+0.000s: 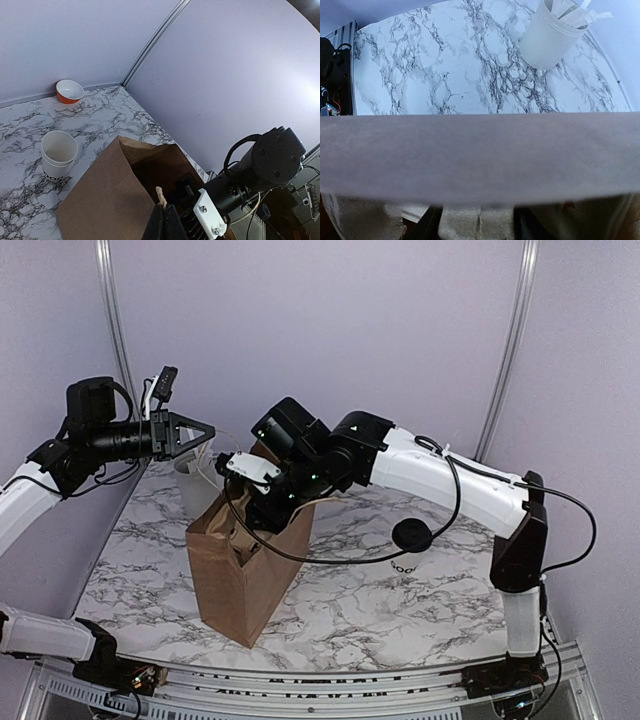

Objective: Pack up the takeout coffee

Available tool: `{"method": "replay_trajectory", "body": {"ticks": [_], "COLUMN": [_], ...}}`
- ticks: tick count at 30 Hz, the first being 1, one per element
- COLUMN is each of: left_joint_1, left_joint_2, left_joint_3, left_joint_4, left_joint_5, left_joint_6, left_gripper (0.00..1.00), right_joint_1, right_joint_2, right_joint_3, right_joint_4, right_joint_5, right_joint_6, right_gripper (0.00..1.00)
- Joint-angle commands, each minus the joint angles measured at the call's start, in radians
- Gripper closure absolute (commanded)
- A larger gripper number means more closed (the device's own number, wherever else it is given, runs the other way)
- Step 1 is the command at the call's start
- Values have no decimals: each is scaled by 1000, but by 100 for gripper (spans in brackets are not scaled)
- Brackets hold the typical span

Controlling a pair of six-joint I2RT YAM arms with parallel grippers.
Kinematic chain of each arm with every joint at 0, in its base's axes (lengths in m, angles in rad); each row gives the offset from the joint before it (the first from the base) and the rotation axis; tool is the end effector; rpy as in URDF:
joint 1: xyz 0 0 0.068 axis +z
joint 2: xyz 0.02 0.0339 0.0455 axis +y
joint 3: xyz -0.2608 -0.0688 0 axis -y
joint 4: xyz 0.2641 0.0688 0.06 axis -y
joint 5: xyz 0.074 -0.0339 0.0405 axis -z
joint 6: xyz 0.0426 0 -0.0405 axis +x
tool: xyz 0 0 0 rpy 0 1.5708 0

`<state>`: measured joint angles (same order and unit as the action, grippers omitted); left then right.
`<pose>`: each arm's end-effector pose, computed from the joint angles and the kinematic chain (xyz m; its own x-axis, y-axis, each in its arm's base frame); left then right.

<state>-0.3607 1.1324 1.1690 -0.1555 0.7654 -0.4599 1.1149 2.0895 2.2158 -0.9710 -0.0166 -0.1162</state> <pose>0.2469 -0.1247 0.4068 -0.4981 -0.1542 -0.8533 0.7556 0.4056 -0.5144 0.2112 0.4323 0.3456 -0.2224 -0.7168 -0.6609 -0.9347 0.3496 -0.0646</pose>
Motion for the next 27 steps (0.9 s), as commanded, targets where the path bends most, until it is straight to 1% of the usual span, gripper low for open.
{"method": "replay_trajectory", "body": {"ticks": [1,9,20,27], "left_joint_1": [5,5,5,5], "left_joint_2": [-17,-5,6,8], "left_joint_3": [-7,-2,1,4], "left_joint_4": [-24,-24,-26,-29], "left_joint_5": [0,4,8,8], "left_joint_6": [24,29,32,36], "left_gripper": [100,100,100,100], "right_joint_1": [-6,-7,-10,-12], "right_joint_2": [26,34,37,47], "right_joint_3": [56,65,69,94], "right_joint_4": [-18,-22,-26,-43], "right_joint_5": [15,14,9,7], "right_joint_6": [7,2,1,-2], "right_gripper": [58,57,51,50]}}
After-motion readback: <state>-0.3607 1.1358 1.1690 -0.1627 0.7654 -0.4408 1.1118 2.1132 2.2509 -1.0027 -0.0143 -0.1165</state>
